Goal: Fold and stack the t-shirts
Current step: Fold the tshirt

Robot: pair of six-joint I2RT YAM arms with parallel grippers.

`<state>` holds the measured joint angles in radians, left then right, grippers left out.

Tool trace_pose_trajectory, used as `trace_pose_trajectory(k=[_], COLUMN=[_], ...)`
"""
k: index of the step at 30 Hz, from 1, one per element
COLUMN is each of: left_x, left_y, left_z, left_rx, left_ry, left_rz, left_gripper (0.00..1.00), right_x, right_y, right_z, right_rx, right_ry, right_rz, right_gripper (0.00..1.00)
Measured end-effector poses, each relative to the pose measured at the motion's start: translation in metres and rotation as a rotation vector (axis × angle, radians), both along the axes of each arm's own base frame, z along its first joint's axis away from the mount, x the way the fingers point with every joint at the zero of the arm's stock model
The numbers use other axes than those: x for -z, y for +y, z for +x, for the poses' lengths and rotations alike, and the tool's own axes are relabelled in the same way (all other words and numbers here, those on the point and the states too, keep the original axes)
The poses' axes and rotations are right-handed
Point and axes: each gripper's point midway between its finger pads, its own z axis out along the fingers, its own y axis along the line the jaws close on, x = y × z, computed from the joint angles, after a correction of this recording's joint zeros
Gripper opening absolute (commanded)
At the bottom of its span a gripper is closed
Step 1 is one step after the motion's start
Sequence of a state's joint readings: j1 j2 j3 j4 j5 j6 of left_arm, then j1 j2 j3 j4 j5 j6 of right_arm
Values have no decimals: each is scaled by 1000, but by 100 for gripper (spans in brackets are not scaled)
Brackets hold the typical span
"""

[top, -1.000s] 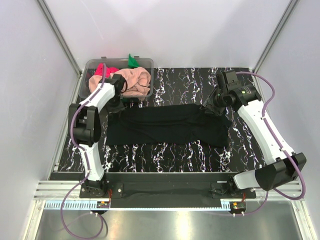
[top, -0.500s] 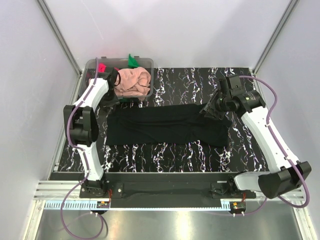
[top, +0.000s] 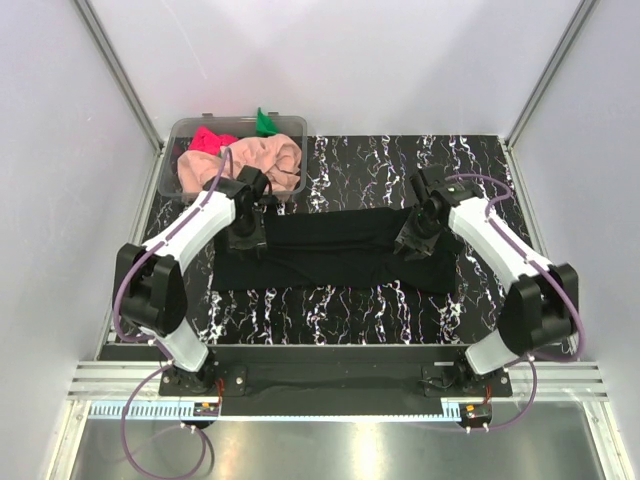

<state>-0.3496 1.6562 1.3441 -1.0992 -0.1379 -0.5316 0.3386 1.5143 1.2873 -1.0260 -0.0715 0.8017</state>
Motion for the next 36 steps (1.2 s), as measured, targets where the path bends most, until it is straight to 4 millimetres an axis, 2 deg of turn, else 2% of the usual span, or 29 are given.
trace_pose_trajectory(k=[3, 10, 15, 20, 24, 27, 31, 36], left_x=[0, 2, 16, 22, 22, 21, 22, 25], left_y=[-12, -25, -31, -35, -36, -36, -37, -37], left_z=[0, 2, 4, 3, 3, 3, 2, 3], left_rx=[30, 93, 144, 190, 217, 225, 232, 237], left_ry=[-8, -13, 25, 45, 46, 46, 47, 44], left_rz=[-29, -61, -75, -89, -92, -94, -97, -98], left_gripper=[47, 47, 47, 47, 47, 47, 47, 47], right_x=[19, 47, 69, 80, 80, 77, 80, 90], right_y=[-4, -14, -22, -35, -45, -42, -28, -19], right_z=[5, 21, 35, 47, 57, 67, 72, 56], right_rx=[18, 82, 120, 174, 194, 166, 123, 95], right_ry=[40, 85, 121, 136, 124, 100, 77, 109], right_rz=[-43, -143, -218, -257, -274, -258, -182, -119], right_gripper=[40, 40, 40, 40, 42, 43, 45, 47])
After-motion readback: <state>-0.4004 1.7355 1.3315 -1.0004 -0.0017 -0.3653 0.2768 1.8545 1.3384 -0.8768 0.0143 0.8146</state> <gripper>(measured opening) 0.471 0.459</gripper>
